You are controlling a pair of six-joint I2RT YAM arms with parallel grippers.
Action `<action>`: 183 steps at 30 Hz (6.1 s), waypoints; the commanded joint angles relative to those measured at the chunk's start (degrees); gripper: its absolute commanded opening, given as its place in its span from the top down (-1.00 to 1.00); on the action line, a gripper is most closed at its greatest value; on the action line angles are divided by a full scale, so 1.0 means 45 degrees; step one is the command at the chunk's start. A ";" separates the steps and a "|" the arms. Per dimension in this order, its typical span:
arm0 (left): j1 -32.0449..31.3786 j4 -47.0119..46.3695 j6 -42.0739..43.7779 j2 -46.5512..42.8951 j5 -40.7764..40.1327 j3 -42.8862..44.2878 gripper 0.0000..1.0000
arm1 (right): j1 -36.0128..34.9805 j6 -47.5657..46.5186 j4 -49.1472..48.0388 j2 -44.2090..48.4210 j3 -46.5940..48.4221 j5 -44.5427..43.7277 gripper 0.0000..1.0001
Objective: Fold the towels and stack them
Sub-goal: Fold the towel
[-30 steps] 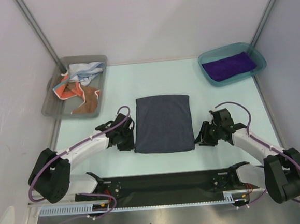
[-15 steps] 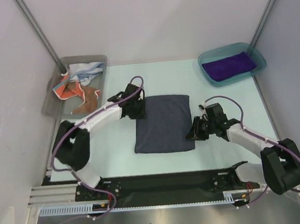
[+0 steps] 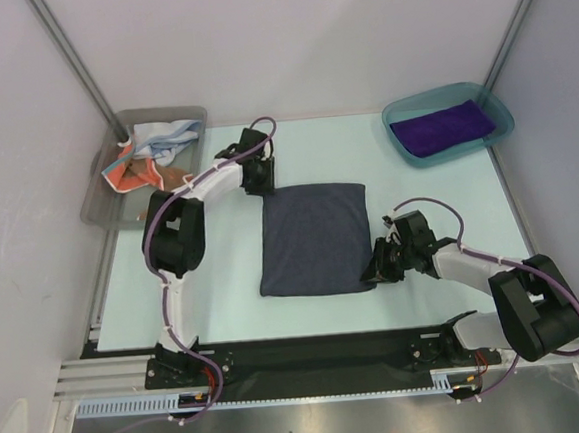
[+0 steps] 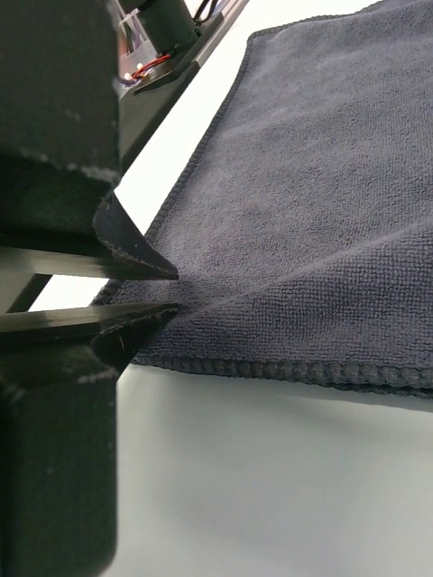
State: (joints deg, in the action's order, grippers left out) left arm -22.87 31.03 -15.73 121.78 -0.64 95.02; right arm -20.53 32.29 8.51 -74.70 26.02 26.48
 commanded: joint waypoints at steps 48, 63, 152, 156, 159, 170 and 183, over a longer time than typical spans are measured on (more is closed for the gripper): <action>0.1665 0.1973 0.5252 0.2782 0.4615 0.4313 -0.11 | 0.1594 -0.8577 0.3769 -0.8198 1.2592 -0.0415 -0.08; 0.1665 0.3027 0.6639 0.4286 0.5319 0.6247 -0.14 | 0.2630 -1.2175 0.6837 -1.1310 1.6696 0.0813 -0.11; 0.1509 0.1564 0.8066 0.0479 0.3386 0.4257 0.99 | 0.3197 -1.3583 0.3695 -0.9477 1.5452 0.1637 1.00; 0.1334 0.1503 0.8065 -0.0146 0.2860 0.3378 0.99 | 0.2806 -1.3174 0.3402 -0.8423 1.4378 0.1187 1.00; 0.1255 0.1660 0.7909 -0.0614 0.2858 0.2599 0.99 | 0.2513 -1.2959 0.3284 -0.7660 1.3519 0.0816 1.00; 0.0942 -0.0272 0.6796 -0.4734 0.2545 -0.2929 0.99 | 0.1731 -1.0929 0.2522 -0.4440 0.9611 -0.0610 1.00; 0.0396 -0.0605 0.5546 -0.7548 0.2859 -0.6329 0.99 | 0.0520 -0.8837 0.2249 -0.1450 0.6545 -0.1724 1.00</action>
State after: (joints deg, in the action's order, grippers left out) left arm -20.58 29.89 11.55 92.16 13.13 68.45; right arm -17.96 -11.03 20.40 -85.08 57.63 20.99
